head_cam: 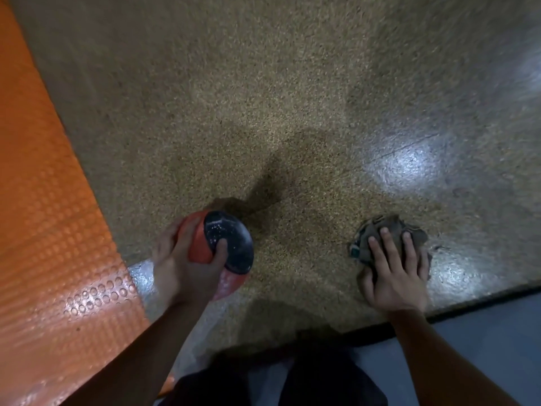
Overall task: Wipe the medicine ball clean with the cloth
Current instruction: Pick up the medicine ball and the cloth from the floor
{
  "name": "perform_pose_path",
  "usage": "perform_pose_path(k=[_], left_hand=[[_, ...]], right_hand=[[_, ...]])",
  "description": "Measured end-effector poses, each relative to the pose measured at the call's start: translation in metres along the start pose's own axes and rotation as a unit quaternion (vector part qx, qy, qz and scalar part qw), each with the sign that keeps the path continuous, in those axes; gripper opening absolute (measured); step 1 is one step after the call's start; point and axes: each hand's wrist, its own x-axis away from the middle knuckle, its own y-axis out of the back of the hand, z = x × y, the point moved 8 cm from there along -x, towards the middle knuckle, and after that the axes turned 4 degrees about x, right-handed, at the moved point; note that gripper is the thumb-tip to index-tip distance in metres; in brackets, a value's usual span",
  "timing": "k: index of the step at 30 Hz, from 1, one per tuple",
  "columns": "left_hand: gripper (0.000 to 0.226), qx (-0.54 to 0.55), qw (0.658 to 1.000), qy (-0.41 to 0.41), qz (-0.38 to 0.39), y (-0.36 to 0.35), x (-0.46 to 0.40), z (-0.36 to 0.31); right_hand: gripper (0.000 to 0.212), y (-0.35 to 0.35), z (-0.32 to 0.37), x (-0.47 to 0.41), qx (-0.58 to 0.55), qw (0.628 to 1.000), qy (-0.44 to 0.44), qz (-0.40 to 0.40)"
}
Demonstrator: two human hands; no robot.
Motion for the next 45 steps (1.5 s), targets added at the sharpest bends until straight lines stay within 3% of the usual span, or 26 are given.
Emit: perform_pose_path(k=[15, 23, 28, 31, 35, 39, 45], left_hand=[[0.066, 0.002, 0.997, -0.017, -0.072, -0.005, 0.035, 0.009], [0.068, 0.069, 0.99, -0.029, -0.116, -0.001, 0.054, 0.018], [0.073, 0.055, 0.992, -0.035, -0.104, 0.001, 0.107, 0.013], [0.088, 0.069, 0.996, -0.039, -0.029, 0.001, 0.145, 0.015], [0.112, 0.033, 0.995, -0.083, 0.038, -0.006, 0.176, 0.03], [0.11, -0.029, 0.992, -0.113, 0.045, -0.006, 0.189, 0.045], [0.099, -0.043, 0.985, -0.151, 0.064, 0.008, 0.205, 0.052]], right_hand=[[0.073, -0.003, 0.005, 0.004, 0.051, 0.998, 0.009, 0.023], [0.067, -0.014, 0.002, 0.007, 0.053, 0.998, 0.025, 0.004], [0.051, 0.012, 0.013, -0.004, 0.129, 0.986, 0.042, 0.096], [0.039, 0.064, 0.032, 0.005, 0.07, 0.987, 0.056, 0.136], [0.029, 0.147, 0.067, 0.008, -0.024, 0.988, 0.135, 0.07], [0.023, 0.215, 0.122, 0.005, -0.063, 0.976, 0.203, 0.051], [0.025, 0.257, 0.204, 0.048, -0.241, 0.943, 0.213, 0.088]])
